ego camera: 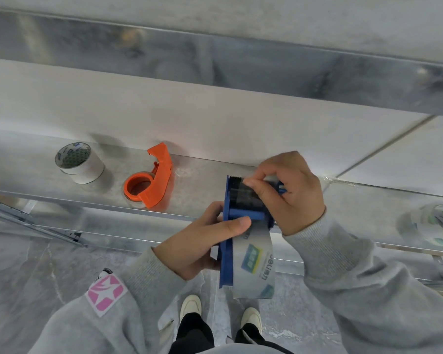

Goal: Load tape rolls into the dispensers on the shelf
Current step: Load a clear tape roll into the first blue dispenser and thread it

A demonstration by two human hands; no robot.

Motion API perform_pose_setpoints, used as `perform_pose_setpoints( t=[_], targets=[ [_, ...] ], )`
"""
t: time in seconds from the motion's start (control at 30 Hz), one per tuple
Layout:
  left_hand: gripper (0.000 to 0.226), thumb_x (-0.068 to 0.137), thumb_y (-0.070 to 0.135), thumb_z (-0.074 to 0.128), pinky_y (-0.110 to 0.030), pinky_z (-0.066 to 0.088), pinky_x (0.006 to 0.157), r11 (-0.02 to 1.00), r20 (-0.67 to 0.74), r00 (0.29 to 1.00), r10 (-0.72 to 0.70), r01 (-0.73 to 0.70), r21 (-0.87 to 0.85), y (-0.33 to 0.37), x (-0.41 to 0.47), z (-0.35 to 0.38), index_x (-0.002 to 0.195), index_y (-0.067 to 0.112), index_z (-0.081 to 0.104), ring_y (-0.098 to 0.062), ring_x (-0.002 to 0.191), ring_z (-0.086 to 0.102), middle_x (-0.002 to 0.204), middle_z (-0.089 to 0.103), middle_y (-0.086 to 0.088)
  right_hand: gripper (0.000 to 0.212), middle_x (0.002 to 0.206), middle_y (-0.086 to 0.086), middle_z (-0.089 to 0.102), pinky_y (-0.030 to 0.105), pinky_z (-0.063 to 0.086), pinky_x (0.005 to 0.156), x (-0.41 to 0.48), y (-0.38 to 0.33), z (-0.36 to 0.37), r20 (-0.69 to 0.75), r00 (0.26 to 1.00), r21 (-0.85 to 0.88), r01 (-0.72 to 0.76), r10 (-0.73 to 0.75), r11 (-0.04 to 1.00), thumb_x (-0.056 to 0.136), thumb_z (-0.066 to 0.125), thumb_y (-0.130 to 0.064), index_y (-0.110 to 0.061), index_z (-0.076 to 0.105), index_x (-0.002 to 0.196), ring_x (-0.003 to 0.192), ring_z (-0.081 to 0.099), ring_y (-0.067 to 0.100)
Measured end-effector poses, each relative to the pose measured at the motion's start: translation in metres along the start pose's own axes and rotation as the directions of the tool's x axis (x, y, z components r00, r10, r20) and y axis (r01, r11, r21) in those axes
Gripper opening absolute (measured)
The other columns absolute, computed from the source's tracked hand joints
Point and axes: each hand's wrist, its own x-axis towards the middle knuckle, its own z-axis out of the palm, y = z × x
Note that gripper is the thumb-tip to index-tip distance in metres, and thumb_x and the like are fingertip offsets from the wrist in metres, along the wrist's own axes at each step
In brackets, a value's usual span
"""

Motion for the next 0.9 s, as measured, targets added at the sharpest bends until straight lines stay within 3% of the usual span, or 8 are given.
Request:
perform_pose_setpoints(
  t=[0.17,0.3,0.4,0.5,0.6,0.73,0.8,0.9],
  targets=[
    [0.094,0.055,0.037,0.089,-0.061,0.044,0.099,0.999,0.136,0.991,-0.010,0.005,0.036,-0.004,0.002,0.001,0.136,0.030,0.042,-0.033,0.116,0.061,0.128,0.063,-0.009,0.016,0.082,-0.007,0.057,0.024,0.044,0.079,0.005,-0.004,0.002,0.030,0.998,-0.007,-0.049,0.049,0.999,0.080,0.068,-0.026,-0.012,0.065,0.072,0.086,0.054,0.015],
    [0.109,0.043,0.039,0.094,-0.063,0.044,0.097,0.998,0.150,0.988,-0.034,0.027,0.049,-0.005,0.004,0.001,0.136,0.028,0.039,-0.035,0.114,0.062,0.127,0.063,-0.013,0.012,0.076,-0.012,0.058,0.012,0.042,0.071,0.008,-0.006,0.000,0.116,0.957,0.044,-0.272,0.265,0.961,0.078,0.072,-0.023,-0.019,0.062,0.072,0.076,0.054,0.002],
    [0.107,0.041,0.040,0.094,-0.063,0.045,0.096,0.997,0.149,0.988,-0.044,0.035,0.064,-0.001,0.004,-0.001,0.133,0.032,0.040,-0.034,0.114,0.062,0.127,0.062,-0.012,0.013,0.080,-0.009,0.063,0.022,0.051,0.066,0.009,-0.005,0.000,0.173,0.880,0.018,-0.451,0.442,0.892,0.078,0.071,-0.028,-0.022,0.061,0.073,0.069,0.059,0.004],
    [0.105,0.046,0.041,0.093,-0.062,0.044,0.099,0.998,0.167,0.985,-0.050,0.043,0.048,0.000,0.004,-0.002,0.136,0.025,0.041,-0.036,0.115,0.061,0.128,0.062,-0.014,0.014,0.085,-0.007,0.066,0.031,0.053,0.062,0.010,-0.003,0.002,0.263,0.793,-0.033,-0.562,0.550,0.826,0.080,0.066,-0.035,-0.026,0.058,0.073,0.058,0.058,0.010],
    [0.103,0.047,0.051,0.089,-0.055,0.048,0.098,0.999,0.169,0.985,-0.041,0.040,0.011,-0.001,0.003,-0.002,0.136,0.022,0.045,-0.033,0.113,0.063,0.125,0.065,-0.012,0.016,0.072,-0.011,0.059,0.025,0.043,0.059,0.012,-0.001,0.000,0.294,0.764,-0.114,-0.569,0.575,0.815,0.083,0.063,-0.036,-0.025,0.057,0.075,0.054,0.050,0.006],
    [0.081,0.037,0.059,0.088,-0.030,0.058,0.072,0.984,0.182,0.983,-0.017,0.049,-0.169,-0.002,0.000,-0.001,0.107,0.021,0.072,-0.020,0.093,0.072,0.103,0.075,-0.006,0.016,0.072,-0.014,0.054,0.023,0.035,0.059,0.017,0.003,-0.005,0.327,0.740,-0.200,-0.554,0.588,0.808,0.086,0.060,-0.035,-0.022,0.056,0.078,0.059,0.047,0.003],
    [0.074,0.033,0.061,0.088,-0.029,0.058,0.069,0.977,0.180,0.984,-0.010,0.048,-0.208,-0.004,0.002,-0.003,0.095,0.022,0.078,-0.019,0.090,0.073,0.100,0.076,-0.007,0.016,0.071,-0.014,0.054,0.022,0.035,0.057,0.019,0.005,-0.007,0.326,0.726,-0.225,-0.563,0.606,0.796,0.086,0.059,-0.034,-0.022,0.056,0.077,0.060,0.046,0.003],
    [0.074,0.031,0.063,0.087,-0.029,0.058,0.068,0.978,0.183,0.983,-0.003,0.041,-0.205,-0.004,0.003,-0.005,0.092,0.022,0.079,-0.020,0.089,0.073,0.099,0.076,-0.007,0.016,0.067,-0.012,0.055,0.022,0.037,0.056,0.019,0.007,-0.008,0.322,0.715,-0.245,-0.571,0.621,0.784,0.087,0.059,-0.032,-0.020,0.055,0.077,0.060,0.047,0.005]
  ],
)
